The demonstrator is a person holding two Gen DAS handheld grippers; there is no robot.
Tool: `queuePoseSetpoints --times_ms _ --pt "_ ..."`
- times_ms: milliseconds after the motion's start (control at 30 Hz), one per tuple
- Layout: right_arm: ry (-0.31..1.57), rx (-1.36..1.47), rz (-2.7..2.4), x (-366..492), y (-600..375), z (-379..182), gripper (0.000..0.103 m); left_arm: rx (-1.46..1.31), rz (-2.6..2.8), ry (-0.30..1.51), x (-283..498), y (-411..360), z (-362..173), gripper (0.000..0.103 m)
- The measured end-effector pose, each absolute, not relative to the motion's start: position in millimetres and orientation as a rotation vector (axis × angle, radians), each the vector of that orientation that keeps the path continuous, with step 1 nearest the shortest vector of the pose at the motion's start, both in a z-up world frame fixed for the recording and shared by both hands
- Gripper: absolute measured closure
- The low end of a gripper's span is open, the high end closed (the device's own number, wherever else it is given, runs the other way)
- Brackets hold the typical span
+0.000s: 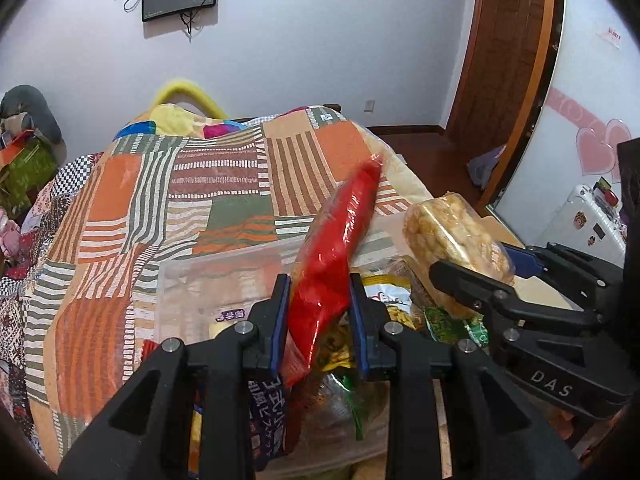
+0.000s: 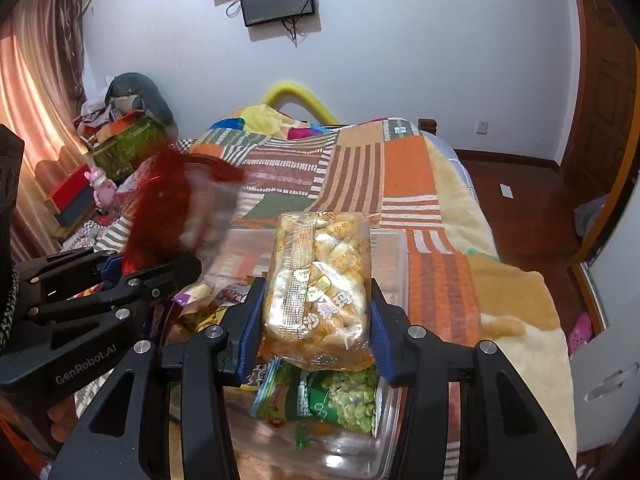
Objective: Organize snacks
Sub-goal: 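Carry red bag and biscuit-roll pack into the clear box and open both tools, then grasp green jelly cup with left tool while right grasps wrapped bread loaf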
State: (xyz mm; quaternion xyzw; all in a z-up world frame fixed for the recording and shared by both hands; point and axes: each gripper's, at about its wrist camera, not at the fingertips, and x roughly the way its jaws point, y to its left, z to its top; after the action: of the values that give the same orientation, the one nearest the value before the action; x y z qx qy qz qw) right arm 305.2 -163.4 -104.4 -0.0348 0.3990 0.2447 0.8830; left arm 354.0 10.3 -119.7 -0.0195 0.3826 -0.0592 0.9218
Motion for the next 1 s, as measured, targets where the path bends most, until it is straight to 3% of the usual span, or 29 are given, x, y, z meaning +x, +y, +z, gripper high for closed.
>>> queuePoseSetpoints --times_ms 133,267,567,833,867,1000 --pt "0.840 -0.085 0.510 306 -163 -106 0.059 -0.033 -0.133 0.781 350 8 -119 0.072" --pt "0.835 -0.090 0.514 304 -164 -101 0.058 -0.022 -0.129 0.766 341 8 -115 0.059" --pt "0.784 -0.073 0.545 280 -176 -75 0.050 -0.045 -0.138 0.697 304 16 -83 0.048" --pt "0.739 -0.078 0.580 245 -181 -58 0.040 -0.073 -0.118 0.643 255 33 -61 0.028" --pt "0.741 -0.080 0.584 242 -181 -59 0.035 -0.079 -0.117 0.647 250 36 -61 0.024" --pt "0.761 -0.073 0.605 227 -179 -70 0.028 -0.071 -0.103 0.654 225 44 -68 0.021"
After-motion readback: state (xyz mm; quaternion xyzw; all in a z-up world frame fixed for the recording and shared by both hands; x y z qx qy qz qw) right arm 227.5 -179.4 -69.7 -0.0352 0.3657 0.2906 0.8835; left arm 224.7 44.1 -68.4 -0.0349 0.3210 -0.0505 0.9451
